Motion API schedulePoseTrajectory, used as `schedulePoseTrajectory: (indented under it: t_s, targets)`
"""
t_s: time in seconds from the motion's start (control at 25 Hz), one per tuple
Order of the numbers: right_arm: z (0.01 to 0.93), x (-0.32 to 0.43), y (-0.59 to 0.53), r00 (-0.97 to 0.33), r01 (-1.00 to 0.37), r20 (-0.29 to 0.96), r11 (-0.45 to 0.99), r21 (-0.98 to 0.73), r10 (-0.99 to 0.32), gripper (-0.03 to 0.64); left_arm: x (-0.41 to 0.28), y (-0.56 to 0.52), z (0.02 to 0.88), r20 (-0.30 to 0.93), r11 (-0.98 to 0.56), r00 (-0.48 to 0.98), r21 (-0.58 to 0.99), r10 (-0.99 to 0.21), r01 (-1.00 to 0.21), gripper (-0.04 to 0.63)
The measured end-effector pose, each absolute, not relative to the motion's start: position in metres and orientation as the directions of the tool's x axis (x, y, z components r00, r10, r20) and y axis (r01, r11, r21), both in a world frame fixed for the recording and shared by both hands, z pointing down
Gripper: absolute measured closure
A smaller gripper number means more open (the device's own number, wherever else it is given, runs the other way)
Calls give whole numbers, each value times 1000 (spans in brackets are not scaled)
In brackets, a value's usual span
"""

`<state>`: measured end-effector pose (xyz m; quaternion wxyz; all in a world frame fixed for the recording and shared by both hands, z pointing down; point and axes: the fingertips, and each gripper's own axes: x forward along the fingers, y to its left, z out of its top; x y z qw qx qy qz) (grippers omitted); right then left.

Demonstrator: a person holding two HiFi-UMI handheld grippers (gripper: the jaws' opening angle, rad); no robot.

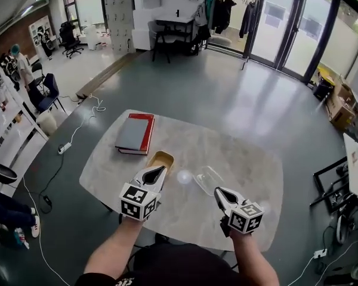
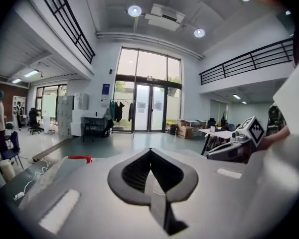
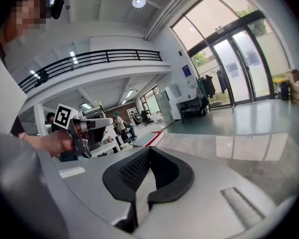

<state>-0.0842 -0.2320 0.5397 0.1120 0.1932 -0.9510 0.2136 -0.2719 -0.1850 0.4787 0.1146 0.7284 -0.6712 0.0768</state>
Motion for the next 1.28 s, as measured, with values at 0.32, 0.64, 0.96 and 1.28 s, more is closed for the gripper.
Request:
schedulePoseTrajectory:
  t_s: [0.32, 0.64, 0.96, 1.28]
  targets:
    - [537, -103, -240, -823, -559, 347, 751, -352, -450, 603, -293, -235, 487, 288, -264, 270, 61, -919, -963, 592]
    - [536, -91, -244, -744, -665, 379, 662, -346, -550, 603, -272, -261, 505, 317, -436, 437, 77, -842, -897, 592]
    - [531, -74, -272, -725, -689, 361, 636, -348, -587, 603, -238, -287, 522, 386, -538, 502, 19, -774, -843, 592]
    - [548, -57, -275, -747, -664, 375, 647, -375, -549, 603, -208, -307, 565, 526, -618, 516, -23, -676, -786, 592]
